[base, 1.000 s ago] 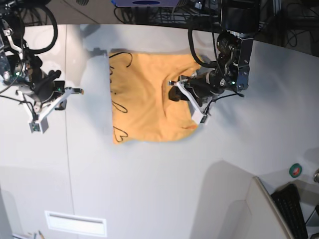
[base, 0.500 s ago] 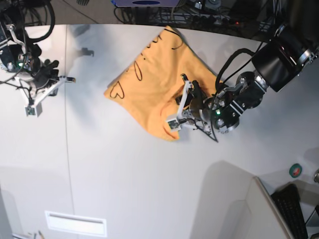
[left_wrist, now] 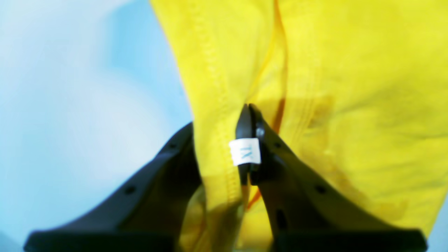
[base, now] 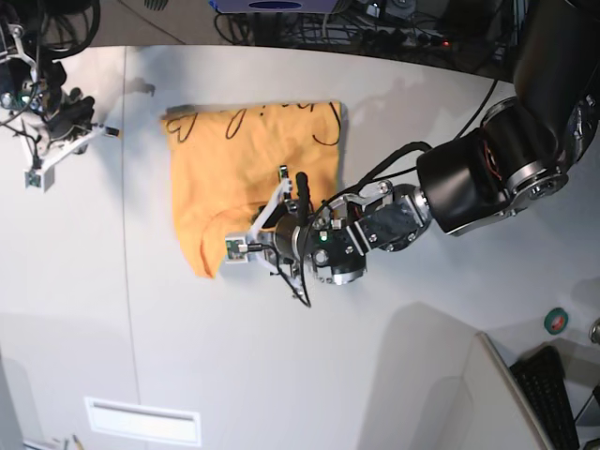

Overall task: Layout the t-shirt on the table in an organized manner, then fold the t-shirt properly
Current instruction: 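Grasp the folded shirt's edge with the left gripper and straighten it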

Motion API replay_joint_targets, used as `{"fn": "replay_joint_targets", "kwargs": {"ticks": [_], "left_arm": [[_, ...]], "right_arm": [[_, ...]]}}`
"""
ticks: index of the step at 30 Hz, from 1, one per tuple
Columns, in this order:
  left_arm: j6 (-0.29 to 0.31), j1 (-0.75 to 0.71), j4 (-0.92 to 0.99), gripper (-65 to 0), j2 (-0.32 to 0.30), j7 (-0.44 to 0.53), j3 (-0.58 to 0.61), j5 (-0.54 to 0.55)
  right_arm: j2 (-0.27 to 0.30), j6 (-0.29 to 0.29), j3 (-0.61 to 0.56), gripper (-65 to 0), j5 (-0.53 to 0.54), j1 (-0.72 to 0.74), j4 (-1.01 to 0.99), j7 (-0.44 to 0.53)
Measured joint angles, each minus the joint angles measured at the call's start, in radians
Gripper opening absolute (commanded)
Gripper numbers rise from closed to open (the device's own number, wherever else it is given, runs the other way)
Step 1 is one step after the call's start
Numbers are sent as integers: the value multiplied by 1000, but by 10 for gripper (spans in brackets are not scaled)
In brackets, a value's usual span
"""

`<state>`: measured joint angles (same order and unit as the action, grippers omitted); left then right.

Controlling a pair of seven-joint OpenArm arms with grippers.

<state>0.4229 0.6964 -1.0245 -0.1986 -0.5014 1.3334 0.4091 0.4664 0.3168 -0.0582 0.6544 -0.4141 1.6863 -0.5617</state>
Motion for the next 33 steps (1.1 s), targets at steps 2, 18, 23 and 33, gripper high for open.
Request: {"fn": "replay_joint_targets", "kwargs": {"ticks": [2,18,23,33], "left_arm": [[-3,-2,18,-650,26,20,-3,-80],[4,-36,20,-650,63,26,-8,-237],[4,-34,21,-650,77,15,-8,-237],[4,10,-56,-151,85,19,-10,-225]], "right_arm": [[0,0,0,-650,0,-3,0,1],[-1,0,-3,-650,0,35,-4,-1],[-1,0,-5,-650,0,34,-4,-2],[-1,0,-5,-650,0,34,-4,-6]]}}
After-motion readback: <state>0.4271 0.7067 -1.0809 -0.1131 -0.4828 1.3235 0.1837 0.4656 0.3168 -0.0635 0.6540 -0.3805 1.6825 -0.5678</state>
